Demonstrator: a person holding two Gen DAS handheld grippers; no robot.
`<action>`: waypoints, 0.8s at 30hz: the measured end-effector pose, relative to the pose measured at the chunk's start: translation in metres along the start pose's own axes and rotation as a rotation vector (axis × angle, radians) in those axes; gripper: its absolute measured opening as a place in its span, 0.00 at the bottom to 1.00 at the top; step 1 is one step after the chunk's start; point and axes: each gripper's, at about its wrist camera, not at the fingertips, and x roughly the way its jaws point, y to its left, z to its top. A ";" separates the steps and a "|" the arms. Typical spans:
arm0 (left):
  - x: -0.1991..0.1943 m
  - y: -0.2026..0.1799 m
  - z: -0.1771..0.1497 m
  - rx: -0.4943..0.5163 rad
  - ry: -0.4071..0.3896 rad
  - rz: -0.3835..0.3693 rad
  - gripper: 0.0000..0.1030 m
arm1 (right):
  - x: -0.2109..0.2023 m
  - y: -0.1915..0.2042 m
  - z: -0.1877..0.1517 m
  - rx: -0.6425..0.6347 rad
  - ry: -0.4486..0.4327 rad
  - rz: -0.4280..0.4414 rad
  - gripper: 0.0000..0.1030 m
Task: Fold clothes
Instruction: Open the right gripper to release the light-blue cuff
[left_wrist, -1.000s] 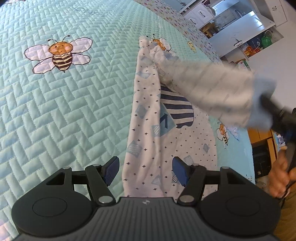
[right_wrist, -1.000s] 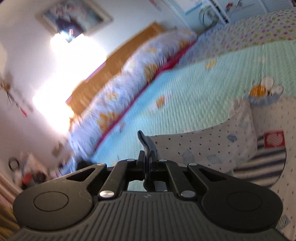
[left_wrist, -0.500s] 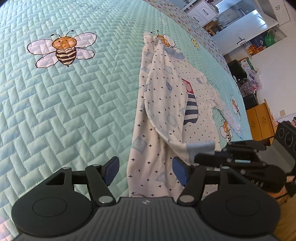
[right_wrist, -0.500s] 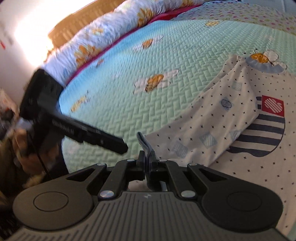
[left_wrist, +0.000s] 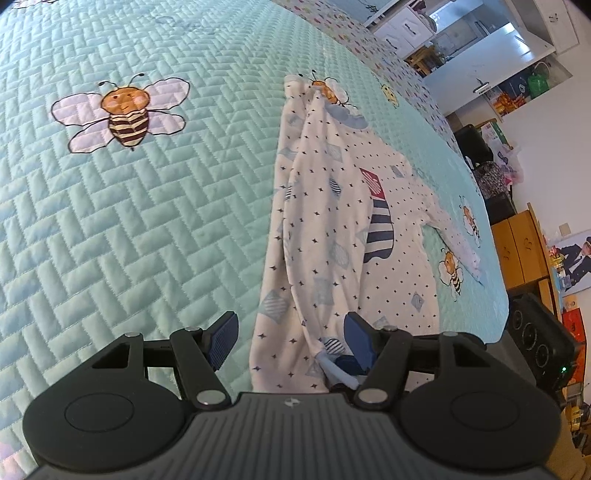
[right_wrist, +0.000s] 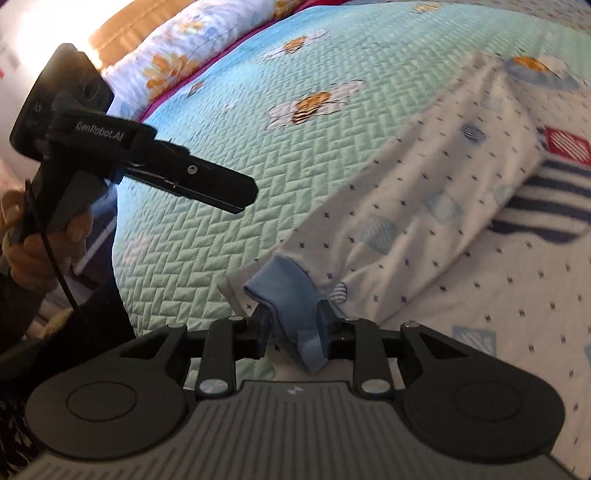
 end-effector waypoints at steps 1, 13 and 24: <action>0.001 -0.001 0.000 0.002 0.002 -0.002 0.64 | -0.004 -0.003 -0.002 0.026 -0.013 0.007 0.30; 0.007 -0.014 -0.002 0.008 0.010 -0.079 0.64 | -0.038 -0.051 -0.024 0.373 -0.235 0.145 0.53; 0.062 -0.024 -0.008 0.081 0.118 0.010 0.65 | -0.031 -0.116 0.011 0.640 -0.417 0.184 0.34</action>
